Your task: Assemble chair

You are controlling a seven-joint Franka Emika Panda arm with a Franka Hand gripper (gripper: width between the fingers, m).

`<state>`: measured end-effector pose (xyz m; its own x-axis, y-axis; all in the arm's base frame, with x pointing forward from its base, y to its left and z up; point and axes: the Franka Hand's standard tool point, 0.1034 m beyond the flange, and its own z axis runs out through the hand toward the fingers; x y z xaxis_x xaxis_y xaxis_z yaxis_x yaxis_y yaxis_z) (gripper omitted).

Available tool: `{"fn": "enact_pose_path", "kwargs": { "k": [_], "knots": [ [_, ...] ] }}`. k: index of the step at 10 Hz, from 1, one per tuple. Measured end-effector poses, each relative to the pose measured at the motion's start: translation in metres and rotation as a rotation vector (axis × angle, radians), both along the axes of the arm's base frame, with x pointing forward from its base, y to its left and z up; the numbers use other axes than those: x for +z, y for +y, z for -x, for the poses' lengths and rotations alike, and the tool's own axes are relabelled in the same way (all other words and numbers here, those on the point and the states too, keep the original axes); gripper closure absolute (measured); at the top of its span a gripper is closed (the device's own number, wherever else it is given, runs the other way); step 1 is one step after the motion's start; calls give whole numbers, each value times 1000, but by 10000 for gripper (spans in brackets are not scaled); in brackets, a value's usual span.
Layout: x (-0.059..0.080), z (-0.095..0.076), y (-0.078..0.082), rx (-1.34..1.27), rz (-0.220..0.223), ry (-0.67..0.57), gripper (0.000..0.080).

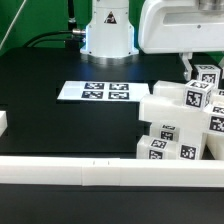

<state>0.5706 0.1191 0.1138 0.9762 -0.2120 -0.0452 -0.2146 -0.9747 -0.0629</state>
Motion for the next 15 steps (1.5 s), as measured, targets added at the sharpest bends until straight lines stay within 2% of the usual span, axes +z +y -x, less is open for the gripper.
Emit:
{"fn": "enact_pose_path", "kwargs": {
  "k": [4, 7, 8, 9, 10, 11, 14, 15],
  "knots": [
    [0, -2, 2, -437, -2, 15, 517],
    [0, -2, 3, -575, -4, 25, 517],
    [-1, -2, 3, -558, -4, 24, 394],
    [-1, -2, 3, -502, -4, 19, 394],
    [-1, -2, 4, -478, -7, 18, 260],
    [-1, -2, 4, -477, -7, 19, 173],
    [-1, -1, 1, -148, -6, -3, 151],
    [0, 1, -3, 41, 28, 5, 151]
  ]
}}
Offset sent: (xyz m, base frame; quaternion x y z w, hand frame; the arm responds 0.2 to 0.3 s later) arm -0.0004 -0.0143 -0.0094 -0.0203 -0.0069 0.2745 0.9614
